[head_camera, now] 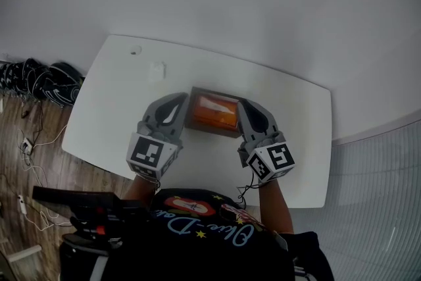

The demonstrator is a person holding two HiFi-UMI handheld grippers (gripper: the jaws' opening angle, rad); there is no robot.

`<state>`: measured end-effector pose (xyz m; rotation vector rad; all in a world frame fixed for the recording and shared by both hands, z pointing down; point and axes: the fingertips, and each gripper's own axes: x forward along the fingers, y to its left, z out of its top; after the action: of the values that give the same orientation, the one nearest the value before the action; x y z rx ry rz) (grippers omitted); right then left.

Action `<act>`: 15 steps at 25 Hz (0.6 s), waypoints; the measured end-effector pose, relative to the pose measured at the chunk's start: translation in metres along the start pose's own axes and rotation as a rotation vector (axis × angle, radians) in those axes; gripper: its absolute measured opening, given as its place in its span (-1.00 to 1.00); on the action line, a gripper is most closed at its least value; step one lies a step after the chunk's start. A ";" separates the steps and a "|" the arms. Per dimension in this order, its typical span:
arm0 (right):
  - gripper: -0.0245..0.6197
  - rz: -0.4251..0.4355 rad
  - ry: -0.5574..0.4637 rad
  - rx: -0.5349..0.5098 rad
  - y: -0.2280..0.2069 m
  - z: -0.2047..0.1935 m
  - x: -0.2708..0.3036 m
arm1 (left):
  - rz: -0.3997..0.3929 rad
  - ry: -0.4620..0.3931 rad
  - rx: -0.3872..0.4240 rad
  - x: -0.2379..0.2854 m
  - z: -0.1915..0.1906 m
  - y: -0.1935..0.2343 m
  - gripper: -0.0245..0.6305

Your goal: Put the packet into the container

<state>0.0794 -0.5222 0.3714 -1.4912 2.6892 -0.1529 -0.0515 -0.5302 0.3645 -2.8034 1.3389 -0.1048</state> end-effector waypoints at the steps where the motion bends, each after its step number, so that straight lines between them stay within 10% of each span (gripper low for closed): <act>1: -0.83 -0.007 -0.019 -0.004 0.001 0.005 -0.004 | -0.003 0.002 -0.001 0.000 0.000 -0.002 -0.90; 15: -0.87 -0.021 -0.067 -0.055 0.008 0.015 -0.024 | -0.028 0.015 -0.005 0.003 -0.010 -0.018 -0.90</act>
<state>0.0868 -0.4989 0.3557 -1.5123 2.6468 -0.0294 -0.0363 -0.5212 0.3759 -2.8321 1.3051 -0.1241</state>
